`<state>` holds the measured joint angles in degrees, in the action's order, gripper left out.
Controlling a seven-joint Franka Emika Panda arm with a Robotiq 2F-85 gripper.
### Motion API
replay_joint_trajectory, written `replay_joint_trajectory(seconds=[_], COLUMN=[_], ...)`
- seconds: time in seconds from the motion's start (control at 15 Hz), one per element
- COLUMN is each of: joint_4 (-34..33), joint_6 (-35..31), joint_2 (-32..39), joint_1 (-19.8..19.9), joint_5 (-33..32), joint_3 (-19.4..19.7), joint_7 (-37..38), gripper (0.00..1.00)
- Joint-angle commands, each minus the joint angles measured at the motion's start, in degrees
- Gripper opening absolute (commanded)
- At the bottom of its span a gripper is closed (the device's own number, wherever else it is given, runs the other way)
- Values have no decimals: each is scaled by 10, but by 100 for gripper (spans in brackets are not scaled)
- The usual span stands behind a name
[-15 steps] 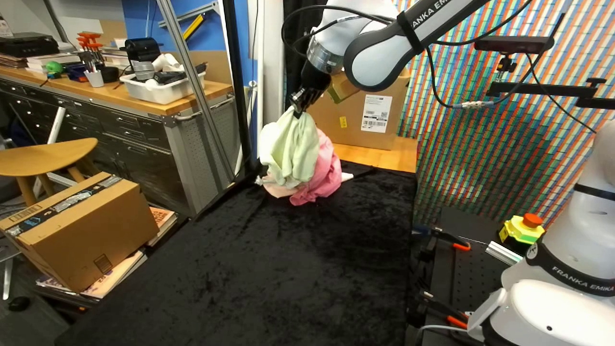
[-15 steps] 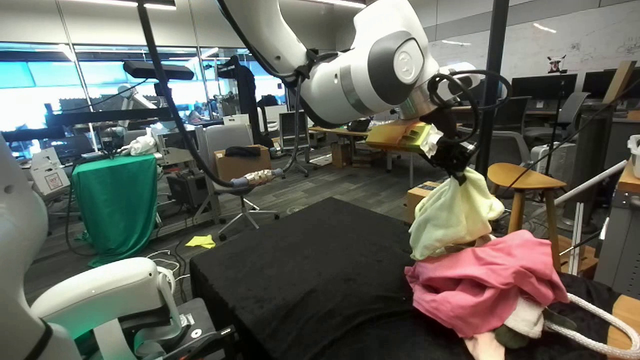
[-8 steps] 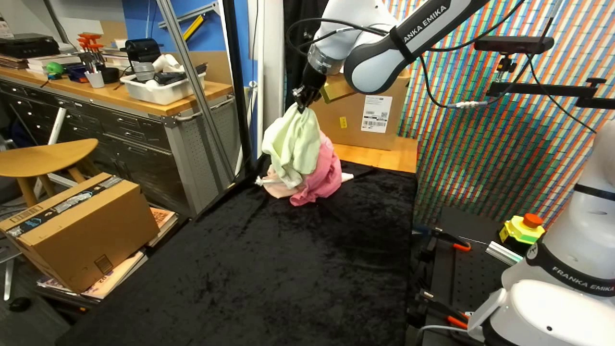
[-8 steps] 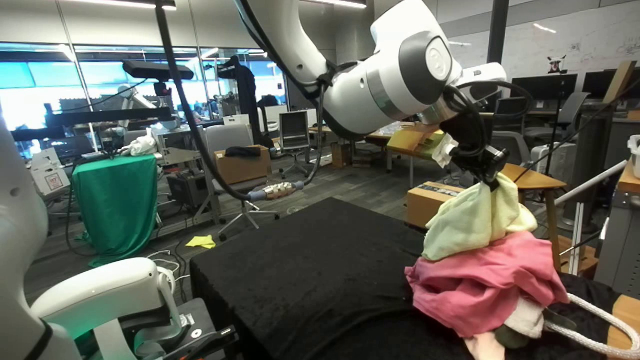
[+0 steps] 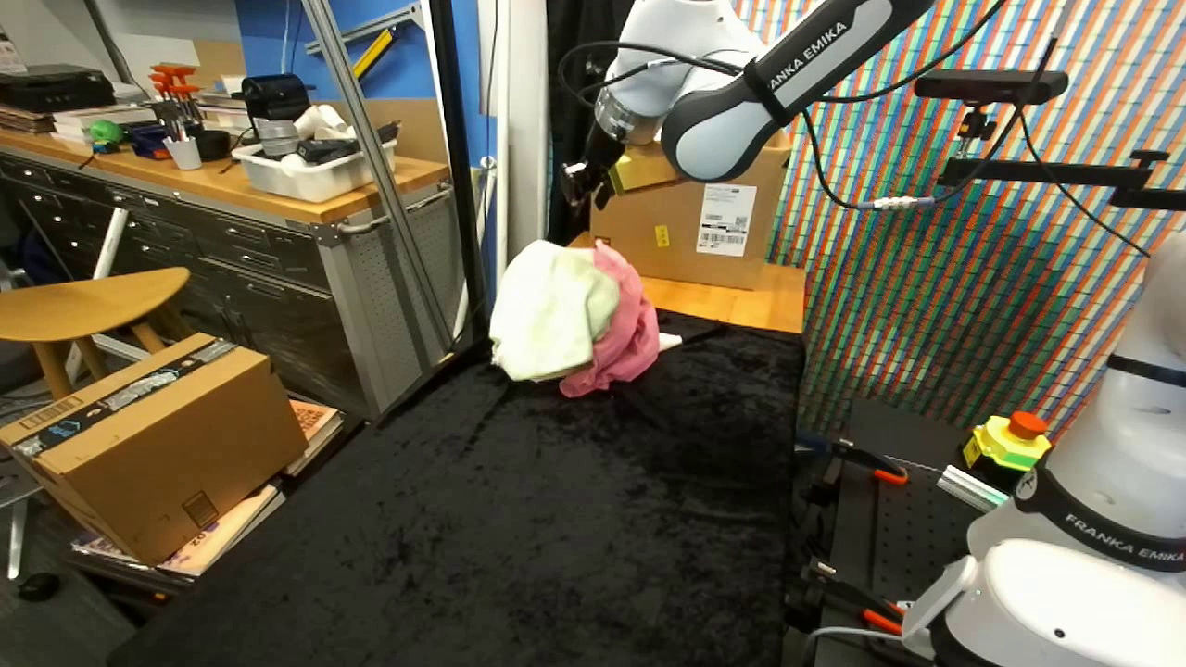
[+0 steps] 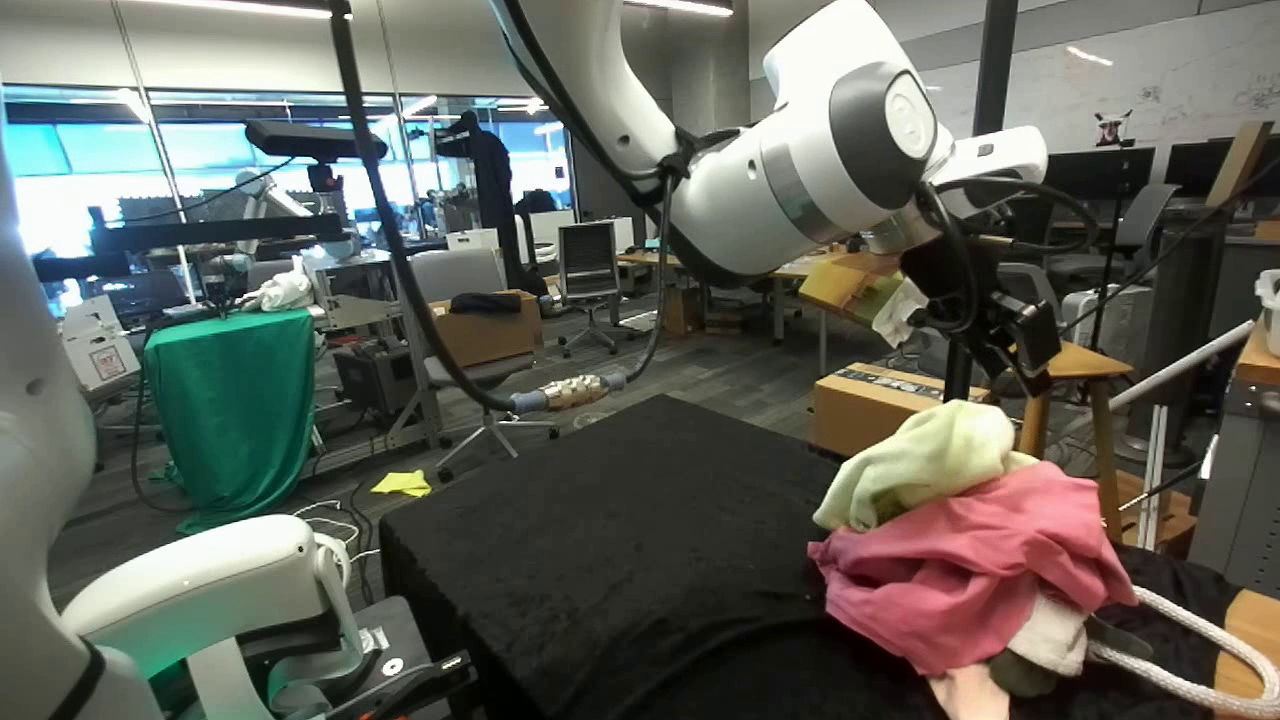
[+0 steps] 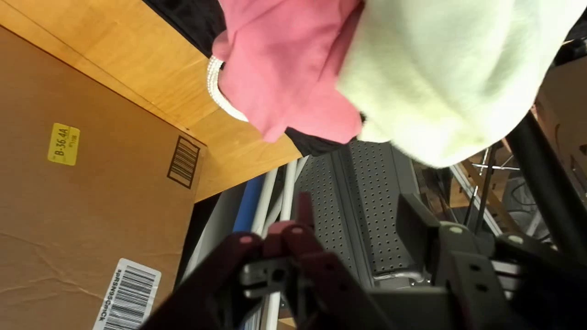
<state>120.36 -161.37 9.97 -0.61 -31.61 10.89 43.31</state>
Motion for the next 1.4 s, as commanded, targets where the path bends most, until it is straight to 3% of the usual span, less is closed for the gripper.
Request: replay_joint_trajectory(seconds=[0.0,0.2,0.4,0.47,0.6,0.8,0.87,1.0,1.07,1.33], joint_4=[-6,15,69,105,152,193,197,193,189,157], joint_6=[-8,-5,14,26,66,172,218,324,376,563], joint_2=[-2,-22,-68,-95,-149,-238,-268,-323,-346,-435], joint_1=[-4,2,20,41,19,7,-31,-41,-13,9], joint_5=[-32,-20,72,112,187,291,313,342,352,343], joint_3=[16,13,-21,-63,-62,-79,-41,-16,-29,4], joint_7=[38,13,-105,-154,-240,-368,-410,-493,-532,-613], gripper=[84,100,100,100,100,100,100,100,100,100])
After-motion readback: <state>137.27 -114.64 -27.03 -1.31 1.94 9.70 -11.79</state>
